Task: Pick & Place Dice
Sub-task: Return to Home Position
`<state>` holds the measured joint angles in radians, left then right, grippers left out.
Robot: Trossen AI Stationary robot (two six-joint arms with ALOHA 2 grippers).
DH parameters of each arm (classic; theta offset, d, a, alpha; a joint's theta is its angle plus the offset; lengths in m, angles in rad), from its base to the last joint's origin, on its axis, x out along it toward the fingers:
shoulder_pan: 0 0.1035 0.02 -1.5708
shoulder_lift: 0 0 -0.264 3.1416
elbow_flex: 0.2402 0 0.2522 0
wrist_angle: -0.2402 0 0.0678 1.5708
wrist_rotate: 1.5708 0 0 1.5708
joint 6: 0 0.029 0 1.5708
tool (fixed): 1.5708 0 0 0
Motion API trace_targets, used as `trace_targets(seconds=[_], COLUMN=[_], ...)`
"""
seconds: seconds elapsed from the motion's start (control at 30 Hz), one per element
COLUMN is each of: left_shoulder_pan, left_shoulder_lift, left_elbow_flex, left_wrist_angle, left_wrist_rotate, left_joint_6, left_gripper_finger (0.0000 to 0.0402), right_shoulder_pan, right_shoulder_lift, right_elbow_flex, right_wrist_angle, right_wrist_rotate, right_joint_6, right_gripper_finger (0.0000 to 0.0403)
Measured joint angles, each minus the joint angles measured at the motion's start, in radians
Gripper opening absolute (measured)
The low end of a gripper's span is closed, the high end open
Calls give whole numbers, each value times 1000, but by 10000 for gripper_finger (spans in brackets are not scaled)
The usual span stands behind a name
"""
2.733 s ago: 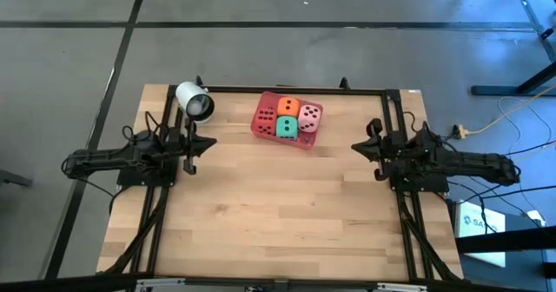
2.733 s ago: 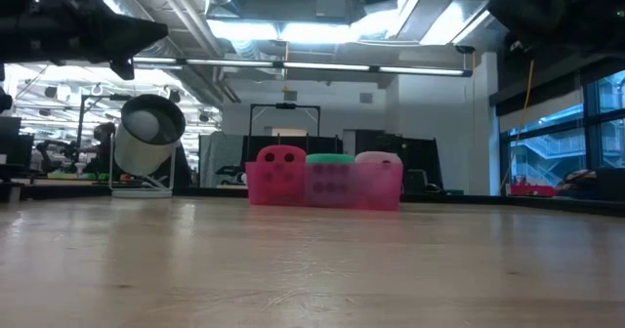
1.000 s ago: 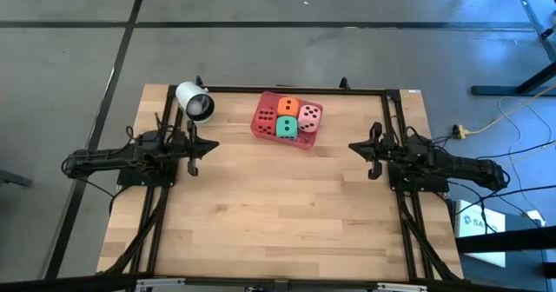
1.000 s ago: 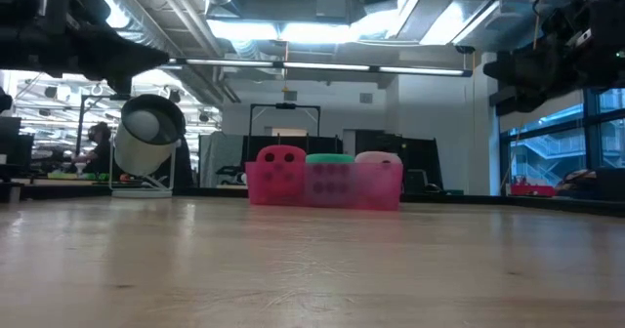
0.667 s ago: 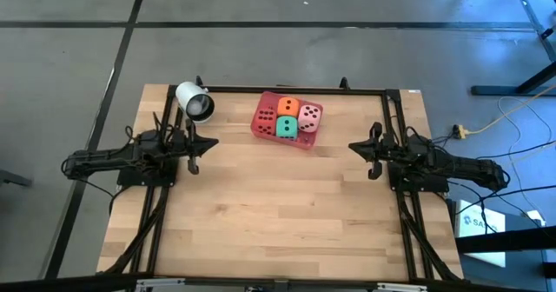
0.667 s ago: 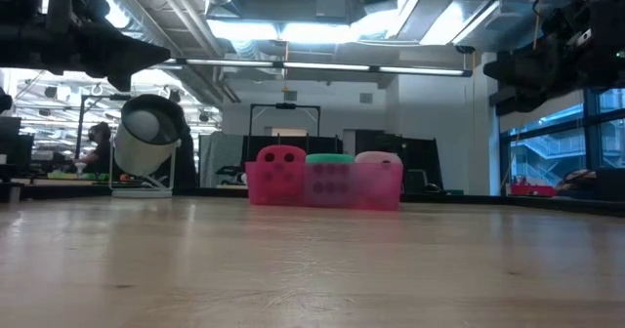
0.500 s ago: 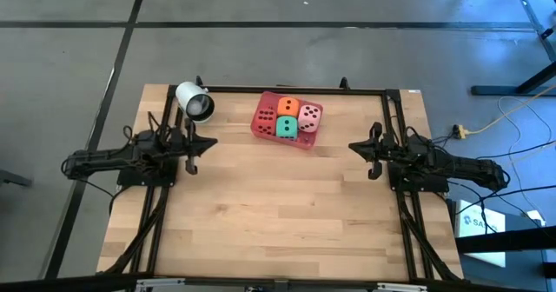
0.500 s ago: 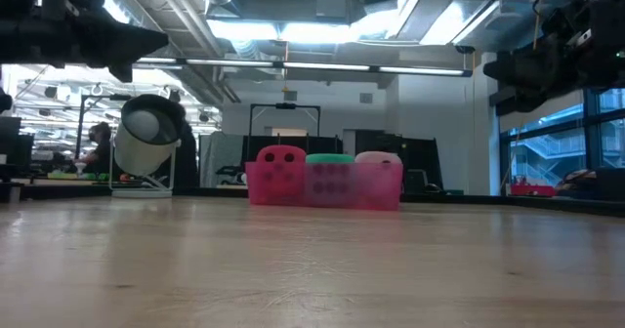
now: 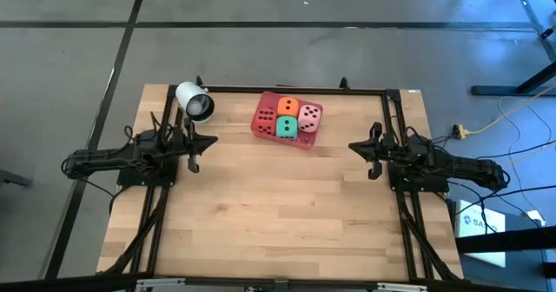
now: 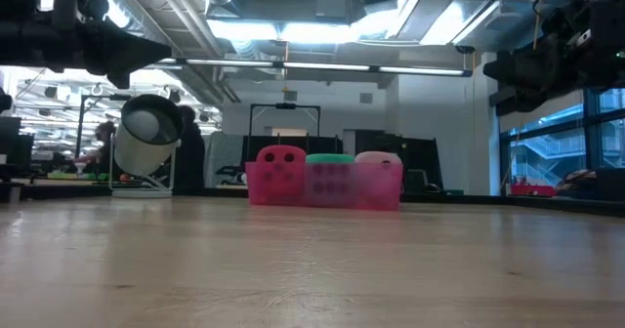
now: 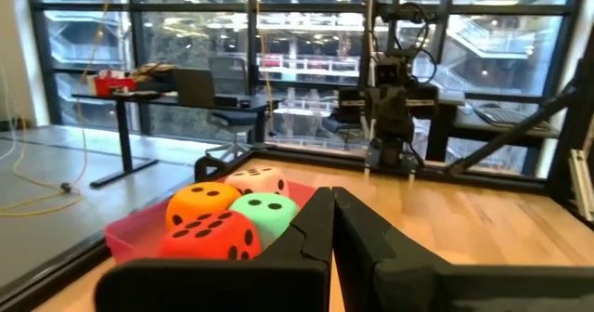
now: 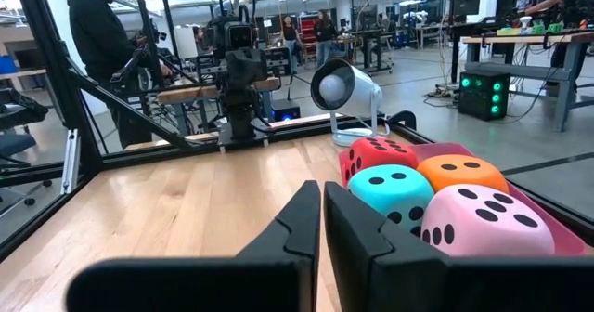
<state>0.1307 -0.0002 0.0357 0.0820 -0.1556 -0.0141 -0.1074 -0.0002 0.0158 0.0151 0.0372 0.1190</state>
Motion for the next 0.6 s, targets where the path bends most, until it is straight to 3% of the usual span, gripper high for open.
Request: trace_targets(seconds=[0.6], left_shoulder_pan=[0], left_shoulder_lift=[0], left_elbow_flex=[0], left_wrist_angle=[12], left_wrist_rotate=[-9], left_joint_6=[-25], left_gripper_finger=[4], right_shoulder_pan=[0], right_shoulder_lift=[0], right_elbow_flex=[0], right_wrist_angle=[0], right_wrist_rotate=[0], right_joint_6=[-1], right_gripper_finger=[22])
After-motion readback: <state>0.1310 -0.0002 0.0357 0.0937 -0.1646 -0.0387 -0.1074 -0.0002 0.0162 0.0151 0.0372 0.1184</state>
